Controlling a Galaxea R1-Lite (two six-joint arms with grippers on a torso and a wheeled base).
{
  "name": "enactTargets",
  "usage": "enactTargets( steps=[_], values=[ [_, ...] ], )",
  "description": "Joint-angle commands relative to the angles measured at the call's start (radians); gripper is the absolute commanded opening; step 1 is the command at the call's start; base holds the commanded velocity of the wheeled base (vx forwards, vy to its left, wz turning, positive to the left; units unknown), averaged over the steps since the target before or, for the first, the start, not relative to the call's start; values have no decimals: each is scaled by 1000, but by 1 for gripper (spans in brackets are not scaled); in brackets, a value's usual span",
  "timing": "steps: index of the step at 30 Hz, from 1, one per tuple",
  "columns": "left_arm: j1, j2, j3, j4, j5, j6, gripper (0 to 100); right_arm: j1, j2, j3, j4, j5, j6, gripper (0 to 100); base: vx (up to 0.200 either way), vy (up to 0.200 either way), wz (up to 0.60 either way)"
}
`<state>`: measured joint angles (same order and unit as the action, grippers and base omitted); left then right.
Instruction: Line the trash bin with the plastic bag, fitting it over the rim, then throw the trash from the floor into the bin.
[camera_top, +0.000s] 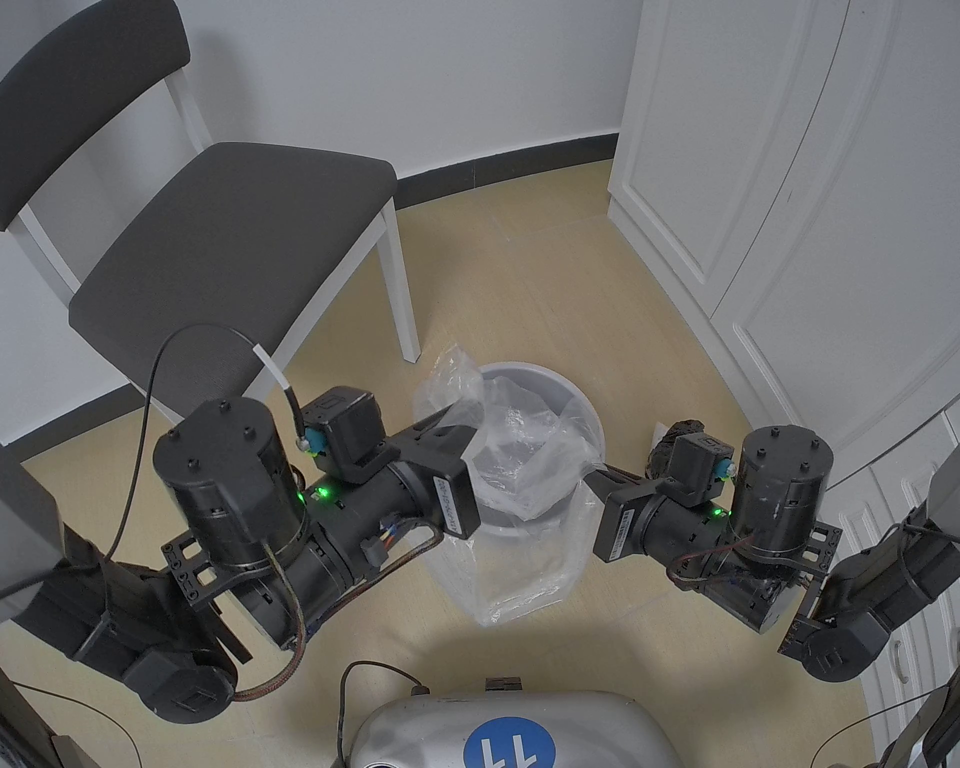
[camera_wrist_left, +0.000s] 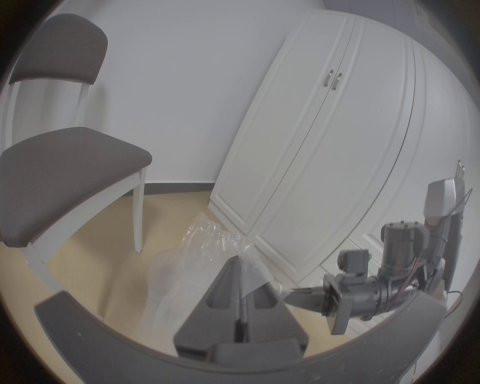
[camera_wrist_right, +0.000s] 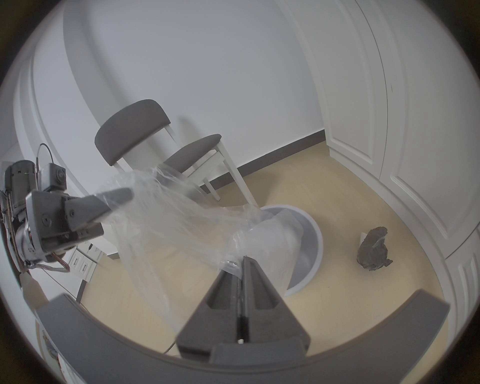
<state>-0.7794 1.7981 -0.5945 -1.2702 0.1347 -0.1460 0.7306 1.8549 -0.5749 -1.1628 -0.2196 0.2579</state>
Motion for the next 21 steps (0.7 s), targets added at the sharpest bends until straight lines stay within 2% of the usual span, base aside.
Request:
enactTargets(
  steps=[1, 10, 16, 21],
  values=[
    [12, 49, -15, -34, -4, 0, 0, -23, 27, -8, 0, 6, 0, 0, 0, 0, 0],
    [34, 165, -137, -80, -37, -1, 0, -126, 79, -28, 0, 109, 9, 0, 0, 0, 0],
    [35, 201, -168, -80, -40, -1, 0, -158, 99, -36, 6, 129, 9, 0, 0, 0, 0],
    [66, 227, -185, -78, -41, -3, 0, -169, 150, -65, 9, 134, 20, 0, 0, 0, 0]
  ],
)
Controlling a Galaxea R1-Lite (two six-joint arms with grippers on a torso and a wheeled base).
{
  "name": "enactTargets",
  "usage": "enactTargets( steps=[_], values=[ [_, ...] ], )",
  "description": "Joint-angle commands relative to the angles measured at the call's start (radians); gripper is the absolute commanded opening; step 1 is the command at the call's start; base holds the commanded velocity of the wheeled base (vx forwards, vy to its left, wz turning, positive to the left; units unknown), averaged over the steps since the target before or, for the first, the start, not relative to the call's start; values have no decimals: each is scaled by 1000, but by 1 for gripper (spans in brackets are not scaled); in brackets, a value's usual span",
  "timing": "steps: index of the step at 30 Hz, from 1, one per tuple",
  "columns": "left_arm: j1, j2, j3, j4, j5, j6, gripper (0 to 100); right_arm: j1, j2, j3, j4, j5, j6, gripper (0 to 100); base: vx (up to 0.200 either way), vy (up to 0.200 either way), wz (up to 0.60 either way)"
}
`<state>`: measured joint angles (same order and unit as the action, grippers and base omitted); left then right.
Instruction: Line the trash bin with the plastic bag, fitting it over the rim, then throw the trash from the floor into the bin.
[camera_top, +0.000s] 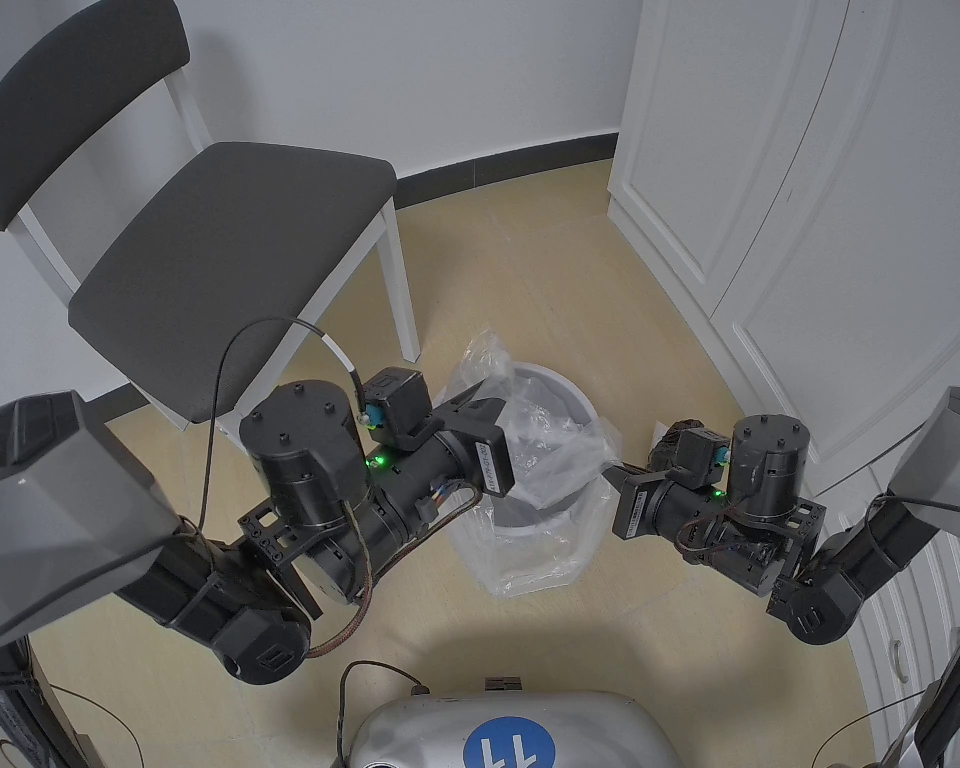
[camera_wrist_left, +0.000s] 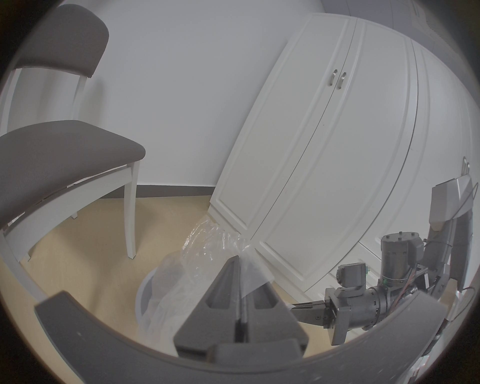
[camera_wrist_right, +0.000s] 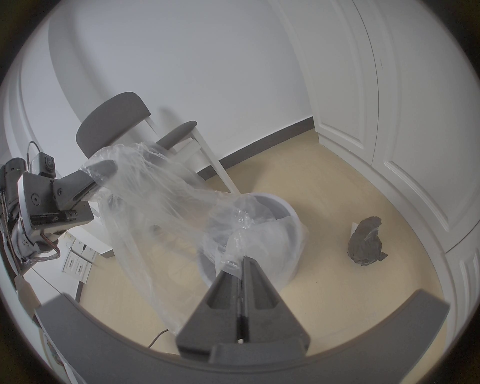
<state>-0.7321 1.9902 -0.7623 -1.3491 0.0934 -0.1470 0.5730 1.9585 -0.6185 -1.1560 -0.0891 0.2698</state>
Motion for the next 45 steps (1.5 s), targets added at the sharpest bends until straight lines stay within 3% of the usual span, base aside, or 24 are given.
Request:
enactTargets(
  steps=[1, 5, 14, 19, 23, 29, 45],
  values=[
    [19, 35, -17, 1, 0, -2, 0, -12, 46, -21, 2, 3, 8, 0, 0, 0, 0],
    [30, 48, -31, 1, 0, -3, 0, -27, 99, -75, 5, 12, 88, 0, 0, 0, 0],
    [51, 18, -25, 4, 2, -3, 0, -2, 165, -150, -8, -4, 167, 0, 0, 0, 0],
    [60, 25, -29, 8, 2, -3, 0, 10, 234, -224, -10, -70, 201, 0, 0, 0, 0],
    [73, 5, -32, 8, 2, -3, 0, 22, 273, -267, -99, -100, 275, 0, 0, 0, 0],
    [79, -22, -31, 8, 2, -3, 0, 39, 310, -267, -222, -100, 281, 0, 0, 0, 0],
    [69, 25, -29, 8, 0, -3, 0, 30, 373, -271, -226, -89, 281, 0, 0, 0, 0]
  ],
)
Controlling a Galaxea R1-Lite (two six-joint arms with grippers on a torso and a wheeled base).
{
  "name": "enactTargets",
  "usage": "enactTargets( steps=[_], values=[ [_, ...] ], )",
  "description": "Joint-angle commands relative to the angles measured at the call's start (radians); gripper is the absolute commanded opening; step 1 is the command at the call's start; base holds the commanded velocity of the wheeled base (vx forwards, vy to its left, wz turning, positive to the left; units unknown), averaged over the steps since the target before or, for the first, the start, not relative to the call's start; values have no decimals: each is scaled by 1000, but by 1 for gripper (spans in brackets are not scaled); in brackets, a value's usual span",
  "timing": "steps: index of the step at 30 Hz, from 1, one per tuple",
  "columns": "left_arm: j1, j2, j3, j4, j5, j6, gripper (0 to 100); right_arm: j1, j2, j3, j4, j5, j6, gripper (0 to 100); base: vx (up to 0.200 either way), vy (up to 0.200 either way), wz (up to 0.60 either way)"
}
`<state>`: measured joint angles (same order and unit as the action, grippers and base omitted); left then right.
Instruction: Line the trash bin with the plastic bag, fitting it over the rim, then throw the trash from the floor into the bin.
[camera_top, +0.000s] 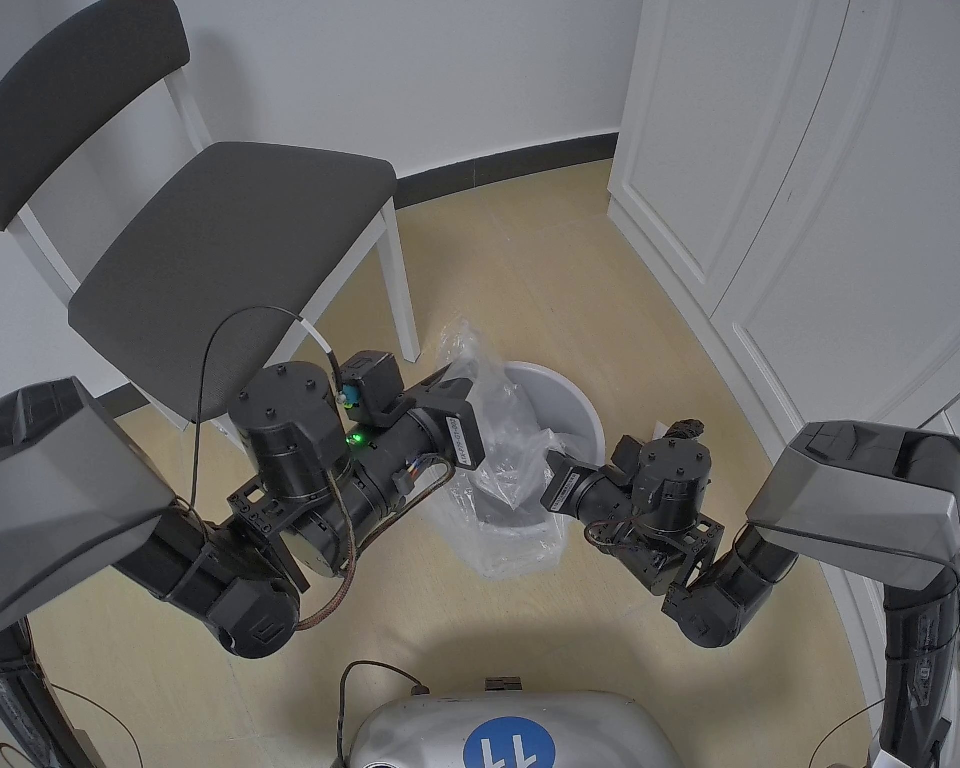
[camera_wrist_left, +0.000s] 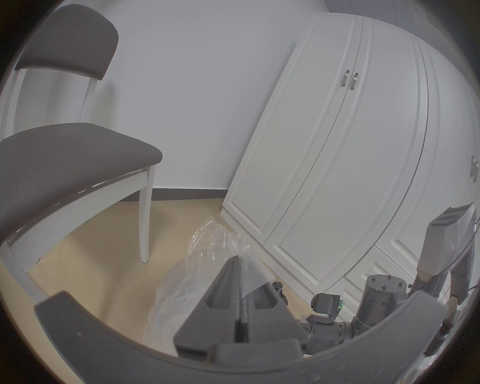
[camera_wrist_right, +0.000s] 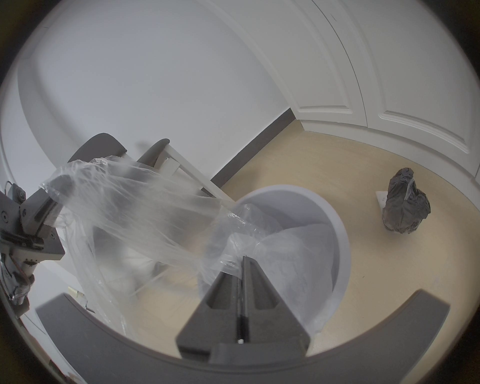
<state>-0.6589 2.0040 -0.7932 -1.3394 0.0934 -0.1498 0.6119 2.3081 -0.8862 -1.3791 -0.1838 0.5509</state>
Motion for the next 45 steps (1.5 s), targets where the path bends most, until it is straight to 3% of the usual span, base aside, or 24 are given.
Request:
enactTargets(
  steps=[1, 19, 25, 39, 45],
  values=[
    [-5, 15, 2, -1, 0, -1, 0, -14, 27, -4, -3, 7, 0, 0, 0, 0, 0],
    [38, 214, -116, -9, -8, -45, 0, -73, -61, 52, 9, 47, -19, 0, 0, 0, 0],
    [16, 242, -126, -11, -11, -91, 0, -80, -68, 76, 9, 52, -66, 0, 0, 0, 0],
    [-28, 300, -256, 71, -130, -102, 0, -87, -107, 119, -1, 52, -92, 0, 0, 0, 0],
    [-30, 334, -347, 100, -219, -157, 0, -87, -127, 138, -9, 53, -94, 0, 0, 0, 0]
  ],
)
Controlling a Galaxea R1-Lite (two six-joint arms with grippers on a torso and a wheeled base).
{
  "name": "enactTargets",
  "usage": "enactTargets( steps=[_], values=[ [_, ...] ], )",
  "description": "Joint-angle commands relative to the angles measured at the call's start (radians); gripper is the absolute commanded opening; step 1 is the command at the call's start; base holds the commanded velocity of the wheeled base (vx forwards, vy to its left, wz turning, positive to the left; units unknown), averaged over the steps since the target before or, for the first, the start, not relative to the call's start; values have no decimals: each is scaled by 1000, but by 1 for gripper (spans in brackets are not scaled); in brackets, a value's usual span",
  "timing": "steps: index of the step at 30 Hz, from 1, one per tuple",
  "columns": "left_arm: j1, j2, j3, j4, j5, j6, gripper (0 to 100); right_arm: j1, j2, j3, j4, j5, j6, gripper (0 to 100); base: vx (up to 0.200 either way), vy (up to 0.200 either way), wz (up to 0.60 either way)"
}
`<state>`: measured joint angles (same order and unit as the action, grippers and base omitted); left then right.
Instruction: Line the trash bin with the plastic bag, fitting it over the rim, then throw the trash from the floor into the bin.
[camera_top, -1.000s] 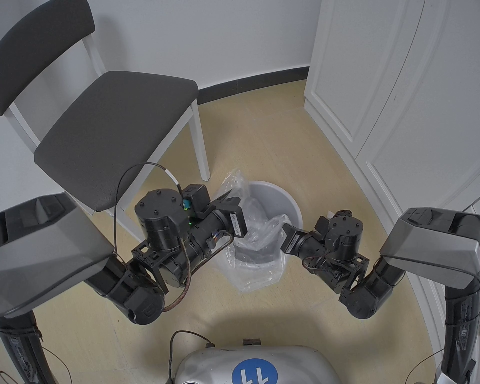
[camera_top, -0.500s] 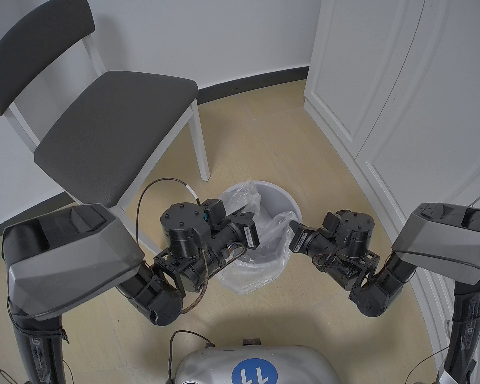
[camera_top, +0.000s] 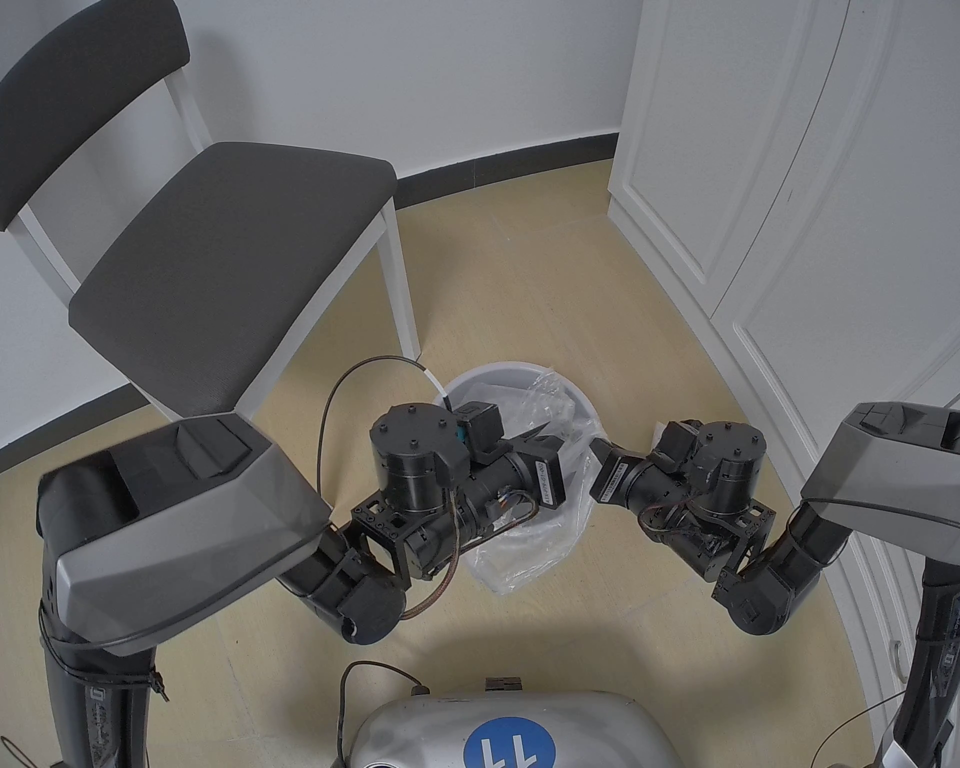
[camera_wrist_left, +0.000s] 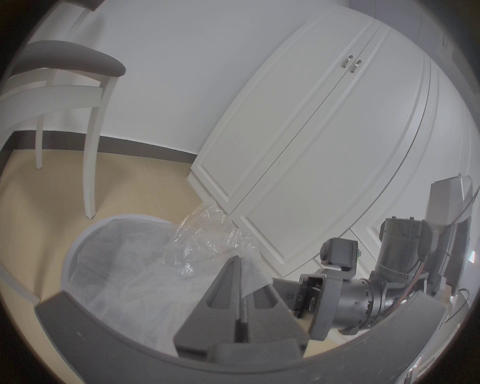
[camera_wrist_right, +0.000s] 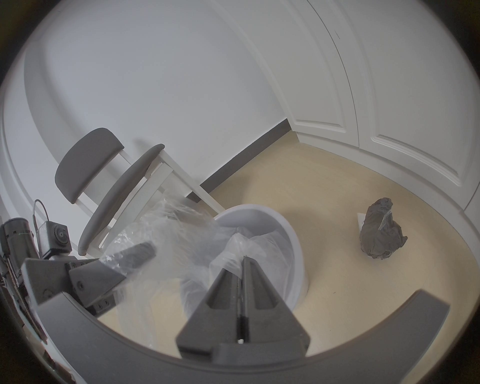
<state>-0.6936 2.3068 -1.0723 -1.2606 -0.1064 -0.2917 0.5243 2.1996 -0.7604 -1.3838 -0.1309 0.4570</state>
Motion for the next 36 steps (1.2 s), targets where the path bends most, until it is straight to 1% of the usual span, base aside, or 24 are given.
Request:
enactTargets(
  steps=[1, 3, 4, 6, 12, 13, 19, 23, 28, 30, 33, 36],
  values=[
    [11, 37, -92, 35, -21, -17, 0, 0, -18, 13, -4, 0, -3, 0, 0, 0, 0],
    [32, 42, -135, 72, -21, -18, 0, 0, -17, 13, -7, 0, -15, 0, 0, 0, 0],
    [32, 42, -135, 72, -21, -18, 0, 0, -17, 13, -7, 0, -15, 0, 0, 0, 0],
    [66, 54, -204, 141, -22, -24, 0, -1, -15, 12, -15, 0, -23, 0, 0, 0, 0],
    [117, 120, -336, 216, -24, -67, 0, -17, -15, 6, -21, -1, -24, 0, 0, 0, 0],
    [117, 123, -342, 221, -24, -67, 0, -17, -15, 4, -21, -1, -24, 0, 0, 0, 0],
    [135, 210, -511, 314, -38, -95, 0, -23, -12, 0, -23, -1, -24, 0, 0, 0, 0],
    [143, 230, -575, 374, -36, -112, 0, -35, -8, -5, -23, -1, -24, 0, 0, 0, 0],
    [171, 237, -583, 368, -35, -116, 0, -55, -6, -10, -23, 0, -37, 0, 0, 0, 0],
    [190, 230, -577, 362, -27, -121, 0, -67, 5, -16, -21, -1, -58, 0, 0, 0, 0],
    [206, 214, -548, 336, -18, -168, 0, -81, 9, -11, -18, -1, -104, 0, 0, 0, 0],
    [217, 181, -509, 313, -12, -188, 0, -82, 8, -8, -12, -3, -113, 0, 0, 0, 0]
  ],
)
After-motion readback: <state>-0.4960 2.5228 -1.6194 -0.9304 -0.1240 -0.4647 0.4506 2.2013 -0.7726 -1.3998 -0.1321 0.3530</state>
